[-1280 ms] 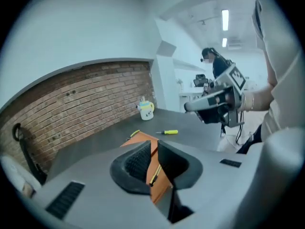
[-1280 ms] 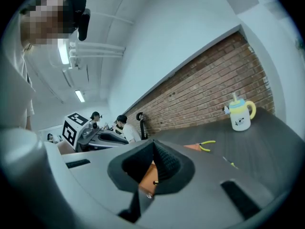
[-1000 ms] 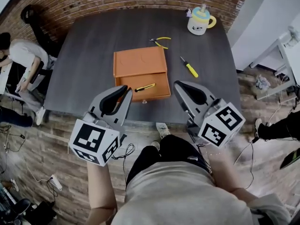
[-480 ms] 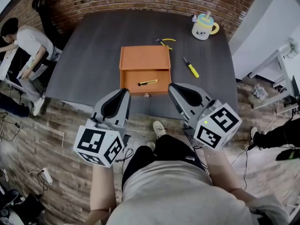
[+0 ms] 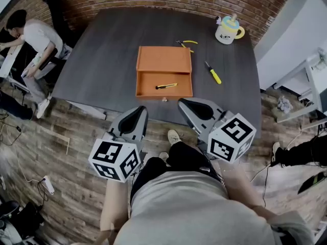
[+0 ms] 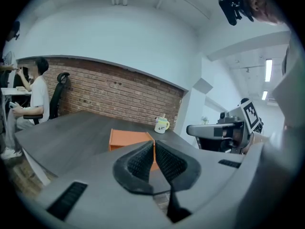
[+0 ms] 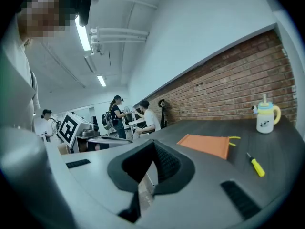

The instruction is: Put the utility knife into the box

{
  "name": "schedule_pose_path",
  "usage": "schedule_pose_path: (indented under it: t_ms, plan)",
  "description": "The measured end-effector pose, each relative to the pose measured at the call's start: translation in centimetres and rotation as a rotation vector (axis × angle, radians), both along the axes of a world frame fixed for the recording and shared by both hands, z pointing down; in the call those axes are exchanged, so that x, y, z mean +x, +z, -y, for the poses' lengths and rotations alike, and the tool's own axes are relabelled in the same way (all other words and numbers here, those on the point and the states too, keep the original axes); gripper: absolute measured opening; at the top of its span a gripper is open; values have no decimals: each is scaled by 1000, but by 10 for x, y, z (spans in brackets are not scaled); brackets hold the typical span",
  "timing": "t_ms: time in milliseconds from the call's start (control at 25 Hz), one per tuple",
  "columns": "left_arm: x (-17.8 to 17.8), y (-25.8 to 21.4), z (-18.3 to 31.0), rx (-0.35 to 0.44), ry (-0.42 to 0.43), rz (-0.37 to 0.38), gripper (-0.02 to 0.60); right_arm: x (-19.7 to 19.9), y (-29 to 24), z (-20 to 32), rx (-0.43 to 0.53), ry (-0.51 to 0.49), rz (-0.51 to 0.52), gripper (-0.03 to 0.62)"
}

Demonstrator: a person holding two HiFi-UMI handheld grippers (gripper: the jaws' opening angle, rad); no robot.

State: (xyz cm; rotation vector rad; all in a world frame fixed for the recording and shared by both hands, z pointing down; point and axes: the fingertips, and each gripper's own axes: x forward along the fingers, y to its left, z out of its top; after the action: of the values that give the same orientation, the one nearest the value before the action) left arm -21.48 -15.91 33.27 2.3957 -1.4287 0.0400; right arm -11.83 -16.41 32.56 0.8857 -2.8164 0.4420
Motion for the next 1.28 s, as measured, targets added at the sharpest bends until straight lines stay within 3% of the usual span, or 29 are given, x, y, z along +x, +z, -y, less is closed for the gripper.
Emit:
schedule_pose_path:
  t_ms: [760,1280]
  plan:
    - [5,31,-21,-79,38,-22,20,-10,42,-23,-117,-55,-75,6]
    - [14,36,-20,-94,70,-25,20,-8,48,-19,-122,-68,-70,6]
